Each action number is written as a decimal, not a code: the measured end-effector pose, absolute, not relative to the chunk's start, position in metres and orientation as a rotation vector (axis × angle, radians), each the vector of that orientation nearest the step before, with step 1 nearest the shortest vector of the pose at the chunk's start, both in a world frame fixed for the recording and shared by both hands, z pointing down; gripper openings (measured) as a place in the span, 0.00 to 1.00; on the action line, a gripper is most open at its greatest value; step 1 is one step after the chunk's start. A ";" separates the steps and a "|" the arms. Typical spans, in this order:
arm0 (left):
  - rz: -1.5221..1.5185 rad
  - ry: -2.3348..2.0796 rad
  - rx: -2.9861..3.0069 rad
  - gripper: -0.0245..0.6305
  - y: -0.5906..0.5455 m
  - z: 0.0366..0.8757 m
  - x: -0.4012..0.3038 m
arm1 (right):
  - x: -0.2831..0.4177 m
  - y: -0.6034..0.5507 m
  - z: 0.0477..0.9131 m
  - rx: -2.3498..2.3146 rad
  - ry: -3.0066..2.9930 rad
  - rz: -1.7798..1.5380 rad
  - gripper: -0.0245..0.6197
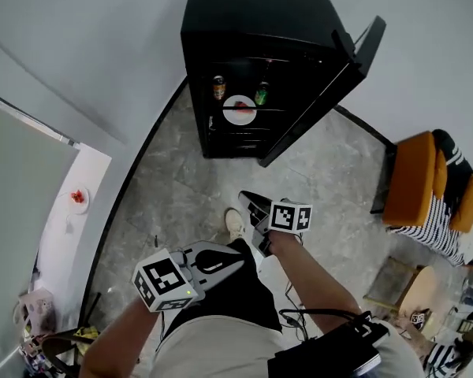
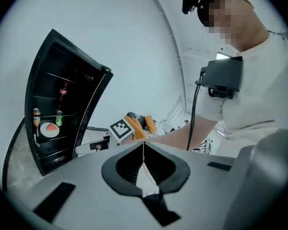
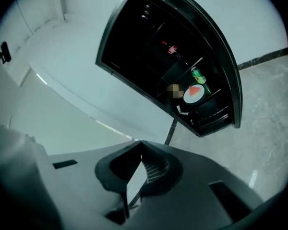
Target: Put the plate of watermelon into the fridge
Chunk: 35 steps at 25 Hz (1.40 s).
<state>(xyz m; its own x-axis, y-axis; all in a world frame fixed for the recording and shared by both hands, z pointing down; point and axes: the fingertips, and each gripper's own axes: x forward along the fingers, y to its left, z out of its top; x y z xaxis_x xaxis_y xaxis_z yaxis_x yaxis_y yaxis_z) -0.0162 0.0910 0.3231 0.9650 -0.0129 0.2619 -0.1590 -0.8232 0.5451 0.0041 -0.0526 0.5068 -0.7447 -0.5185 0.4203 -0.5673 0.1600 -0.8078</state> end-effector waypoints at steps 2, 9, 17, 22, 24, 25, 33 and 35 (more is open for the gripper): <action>0.324 -0.109 2.534 0.06 0.113 0.310 -0.023 | -0.002 -0.026 0.476 1.078 -2.392 1.590 0.06; 0.209 -0.148 2.546 0.06 0.163 0.271 -0.049 | -0.017 0.048 0.388 1.000 -2.502 1.317 0.06; 0.223 -0.207 2.597 0.06 0.201 0.254 -0.068 | -0.021 0.112 0.321 0.955 -2.556 1.021 0.06; 0.207 -0.244 2.603 0.06 0.218 0.252 -0.078 | -0.026 0.144 0.298 0.926 -2.581 0.958 0.06; 0.206 -0.254 2.606 0.06 0.224 0.250 -0.079 | -0.026 0.154 0.294 0.918 -2.582 0.924 0.06; 0.209 -0.259 2.606 0.06 0.226 0.250 -0.080 | -0.027 0.158 0.293 0.913 -2.583 0.916 0.06; 0.197 -0.316 2.598 0.06 0.232 0.248 -0.094 | -0.037 0.178 0.287 0.855 -2.580 0.826 0.06; 0.189 -0.332 2.596 0.06 0.232 0.247 -0.096 | -0.040 0.181 0.285 0.839 -2.582 0.806 0.06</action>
